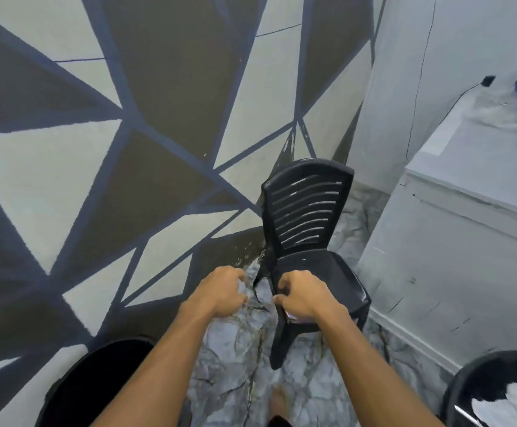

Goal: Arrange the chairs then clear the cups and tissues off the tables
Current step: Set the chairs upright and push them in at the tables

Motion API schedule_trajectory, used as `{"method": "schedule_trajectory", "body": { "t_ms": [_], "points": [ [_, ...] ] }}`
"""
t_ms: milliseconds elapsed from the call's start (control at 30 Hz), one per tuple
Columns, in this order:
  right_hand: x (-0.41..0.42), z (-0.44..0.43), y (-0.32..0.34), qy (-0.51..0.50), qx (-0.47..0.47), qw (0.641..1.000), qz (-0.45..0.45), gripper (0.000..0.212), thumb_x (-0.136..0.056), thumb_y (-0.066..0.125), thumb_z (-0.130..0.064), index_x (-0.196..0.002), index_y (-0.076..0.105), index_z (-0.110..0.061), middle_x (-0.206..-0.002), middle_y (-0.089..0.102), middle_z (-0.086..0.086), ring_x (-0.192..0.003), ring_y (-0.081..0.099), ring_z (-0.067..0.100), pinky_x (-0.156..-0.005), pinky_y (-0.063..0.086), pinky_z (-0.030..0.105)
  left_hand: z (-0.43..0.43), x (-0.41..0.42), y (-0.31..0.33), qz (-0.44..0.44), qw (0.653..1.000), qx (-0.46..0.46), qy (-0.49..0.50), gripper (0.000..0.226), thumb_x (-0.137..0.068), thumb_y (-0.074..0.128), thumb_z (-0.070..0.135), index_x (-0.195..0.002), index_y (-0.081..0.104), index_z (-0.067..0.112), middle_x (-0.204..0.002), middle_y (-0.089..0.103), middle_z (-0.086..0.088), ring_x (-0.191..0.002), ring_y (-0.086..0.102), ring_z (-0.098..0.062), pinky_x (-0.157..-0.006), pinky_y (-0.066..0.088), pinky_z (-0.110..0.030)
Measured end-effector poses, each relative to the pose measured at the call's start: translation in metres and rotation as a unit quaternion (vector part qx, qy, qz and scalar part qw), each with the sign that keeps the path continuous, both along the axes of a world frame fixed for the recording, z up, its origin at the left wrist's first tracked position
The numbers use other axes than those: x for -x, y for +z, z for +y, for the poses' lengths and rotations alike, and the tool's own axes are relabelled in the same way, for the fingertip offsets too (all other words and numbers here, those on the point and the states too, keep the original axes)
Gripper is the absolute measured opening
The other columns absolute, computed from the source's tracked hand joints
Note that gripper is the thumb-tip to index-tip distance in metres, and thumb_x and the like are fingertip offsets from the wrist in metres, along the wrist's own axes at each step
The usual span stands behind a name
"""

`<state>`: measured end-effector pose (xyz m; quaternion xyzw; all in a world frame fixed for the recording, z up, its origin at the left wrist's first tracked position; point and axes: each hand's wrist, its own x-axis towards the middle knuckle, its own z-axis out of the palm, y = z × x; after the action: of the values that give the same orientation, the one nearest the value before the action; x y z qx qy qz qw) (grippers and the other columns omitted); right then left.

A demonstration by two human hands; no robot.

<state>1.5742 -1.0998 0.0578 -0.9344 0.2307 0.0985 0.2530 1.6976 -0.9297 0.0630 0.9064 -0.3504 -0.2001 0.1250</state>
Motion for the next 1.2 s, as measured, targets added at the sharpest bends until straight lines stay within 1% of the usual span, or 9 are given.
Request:
{"method": "schedule_trajectory", "body": {
  "t_ms": [100, 233, 400, 533, 667, 767, 900, 1033, 1200],
  "points": [
    [-0.048, -0.038, -0.011, -0.013, 0.000, 1.000, 0.001, 0.029, -0.088, 0.063, -0.041, -0.109, 0.066, -0.022, -0.111, 0.068, 0.001, -0.098, 0.063, 0.025, -0.076, 0.049, 0.034, -0.030, -0.059, -0.005, -0.007, 1.000, -0.005, 0.004, 0.034, -0.082, 0.068, 0.039, -0.114, 0.064, 0.026, -0.120, 0.062, 0.003, -0.105, 0.061, -0.020, -0.092, 0.053, -0.040],
    [-0.107, -0.092, -0.018, -0.037, -0.019, 0.999, 0.016, 0.036, -0.085, 0.066, -0.046, -0.113, 0.065, -0.023, -0.112, 0.066, 0.000, -0.100, 0.063, 0.025, -0.083, 0.051, 0.036, -0.072, -0.126, -0.003, -0.001, 0.999, -0.032, 0.010, 0.034, -0.083, 0.070, 0.040, -0.113, 0.065, 0.027, -0.120, 0.063, 0.003, -0.105, 0.061, -0.020, -0.093, 0.053, -0.040],
    [-0.177, -0.149, -0.015, -0.051, -0.015, 0.999, 0.005, 0.037, -0.086, 0.065, -0.047, -0.115, 0.064, -0.024, -0.111, 0.067, 0.000, -0.100, 0.063, 0.024, -0.077, 0.048, 0.033, -0.132, -0.194, 0.006, 0.002, 1.000, -0.017, -0.001, 0.042, -0.087, 0.069, 0.038, -0.126, 0.061, 0.026, -0.133, 0.057, 0.002, -0.117, 0.057, -0.020, -0.098, 0.049, -0.037],
    [-0.223, -0.180, -0.011, -0.084, -0.027, 0.996, -0.020, 0.043, -0.086, 0.065, -0.049, -0.122, 0.062, -0.025, -0.119, 0.066, -0.001, -0.106, 0.063, 0.023, -0.086, 0.052, 0.036, -0.183, -0.243, 0.011, -0.009, 0.999, -0.020, -0.040, 0.044, -0.088, 0.069, 0.039, -0.129, 0.059, 0.027, -0.140, 0.054, 0.001, -0.124, 0.053, -0.022, -0.100, 0.046, -0.037],
    [-0.263, -0.207, -0.014, -0.130, -0.044, 0.989, -0.054, 0.051, -0.086, 0.065, -0.049, -0.130, 0.056, -0.024, -0.124, 0.064, 0.001, -0.107, 0.063, 0.022, -0.091, 0.052, 0.038, -0.233, -0.290, 0.014, -0.006, 0.996, -0.014, -0.088, 0.043, -0.089, 0.069, 0.034, -0.130, 0.058, 0.029, -0.138, 0.056, 0.002, -0.119, 0.058, -0.022, -0.099, 0.050, -0.041],
    [-0.291, -0.221, -0.017, -0.165, -0.065, 0.981, -0.073, 0.061, -0.088, 0.065, -0.049, -0.141, 0.047, -0.023, -0.139, 0.053, 0.004, -0.117, 0.058, 0.024, -0.097, 0.049, 0.040, -0.269, -0.329, 0.013, 0.002, 0.992, -0.015, -0.123, 0.046, -0.089, 0.070, 0.035, -0.133, 0.056, 0.029, -0.139, 0.056, 0.003, -0.123, 0.057, -0.021, -0.102, 0.050, -0.043],
    [-0.332, -0.237, -0.033, -0.271, -0.094, 0.954, -0.084, 0.083, -0.088, 0.064, -0.055, -0.153, 0.027, -0.019, -0.151, 0.040, 0.012, -0.131, 0.049, 0.031, -0.107, 0.043, 0.044, -0.324, -0.381, 0.012, -0.031, 0.978, -0.029, -0.205, 0.052, -0.088, 0.072, 0.034, -0.136, 0.054, 0.027, -0.144, 0.052, 0.001, -0.129, 0.052, -0.022, -0.105, 0.047, -0.042],
    [-0.380, -0.237, -0.054, -0.398, -0.164, 0.899, -0.087, 0.112, -0.082, 0.064, -0.066, -0.158, -0.003, -0.018, -0.159, 0.025, 0.019, -0.140, 0.037, 0.038, -0.112, 0.036, 0.049, -0.378, -0.418, 0.010, -0.045, 0.947, -0.066, -0.312, 0.054, -0.086, 0.072, 0.035, -0.137, 0.053, 0.027, -0.141, 0.054, 0.001, -0.126, 0.054, -0.021, -0.102, 0.048, -0.040],
    [-0.424, -0.235, -0.085, -0.470, -0.235, 0.838, -0.148, 0.120, -0.083, 0.073, -0.048, -0.152, -0.024, -0.032, -0.161, 0.022, 0.017, -0.142, 0.034, 0.037, -0.114, 0.034, 0.049, -0.435, -0.442, 0.001, -0.080, 0.898, -0.097, -0.421, 0.053, -0.082, 0.072, 0.028, -0.131, 0.055, 0.024, -0.132, 0.058, -0.001, -0.120, 0.056, -0.023, -0.098, 0.051, -0.042]
  ]
}}
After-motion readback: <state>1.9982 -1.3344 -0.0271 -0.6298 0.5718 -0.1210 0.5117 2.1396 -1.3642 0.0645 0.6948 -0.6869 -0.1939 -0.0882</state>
